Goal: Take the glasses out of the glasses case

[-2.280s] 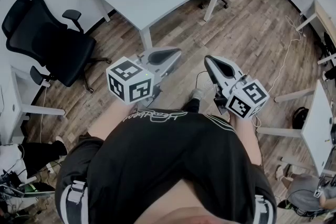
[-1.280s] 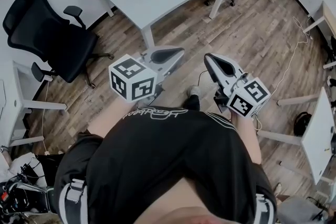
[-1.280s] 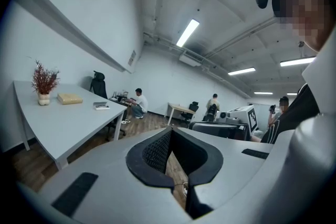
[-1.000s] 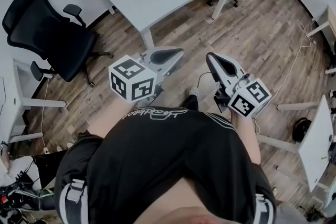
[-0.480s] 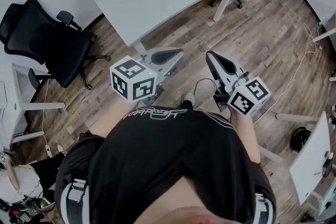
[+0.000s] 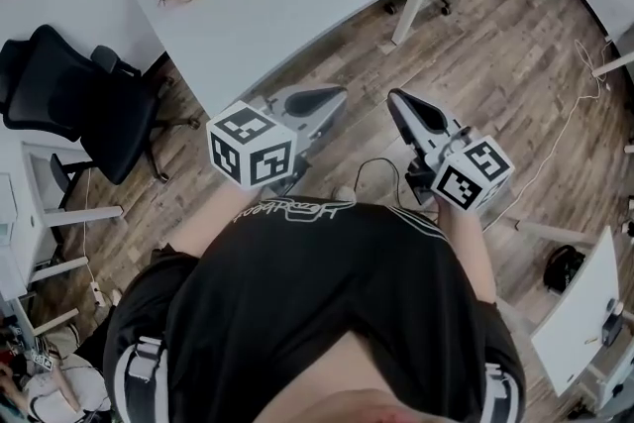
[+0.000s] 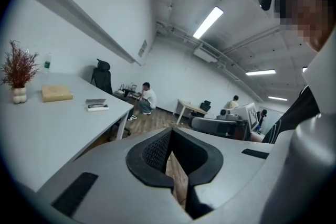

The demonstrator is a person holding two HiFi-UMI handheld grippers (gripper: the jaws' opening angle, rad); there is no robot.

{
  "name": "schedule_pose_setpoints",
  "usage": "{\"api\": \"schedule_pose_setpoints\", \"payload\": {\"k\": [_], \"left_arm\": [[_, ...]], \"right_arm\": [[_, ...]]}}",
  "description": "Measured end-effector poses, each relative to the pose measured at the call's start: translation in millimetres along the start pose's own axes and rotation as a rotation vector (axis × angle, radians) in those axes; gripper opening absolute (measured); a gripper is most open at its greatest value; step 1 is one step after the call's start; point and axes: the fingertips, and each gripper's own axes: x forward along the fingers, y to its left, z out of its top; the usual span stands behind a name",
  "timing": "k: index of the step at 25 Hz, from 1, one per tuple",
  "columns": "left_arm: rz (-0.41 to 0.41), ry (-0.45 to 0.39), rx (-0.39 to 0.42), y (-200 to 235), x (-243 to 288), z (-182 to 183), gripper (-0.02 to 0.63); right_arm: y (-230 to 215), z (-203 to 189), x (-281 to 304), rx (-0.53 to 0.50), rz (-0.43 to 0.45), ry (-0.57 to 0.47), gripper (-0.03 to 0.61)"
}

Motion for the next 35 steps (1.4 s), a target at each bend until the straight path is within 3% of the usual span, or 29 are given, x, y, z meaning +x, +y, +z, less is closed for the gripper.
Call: {"api": "schedule_pose_setpoints", "payload": {"k": [8, 22, 35], "left_arm": [[-0.024, 0.0, 0.013, 13.3, 58.2, 23.4, 0.008], [-0.037, 0.018, -0.012, 50.3, 99.7, 23.9, 0.008], [-0.04, 0.013, -0.06, 161.3, 160.1, 76.7, 0.008]], "right_arm": [[-59.1, 19.2, -6.2, -0.023, -0.026, 0.009, 0.008], [-112.6, 17.5, 10.2, -0.02, -0.066, 0.026, 0.008], [-205.9, 48.6, 101.6, -0.01, -0.074, 0.072, 0.008]]}}
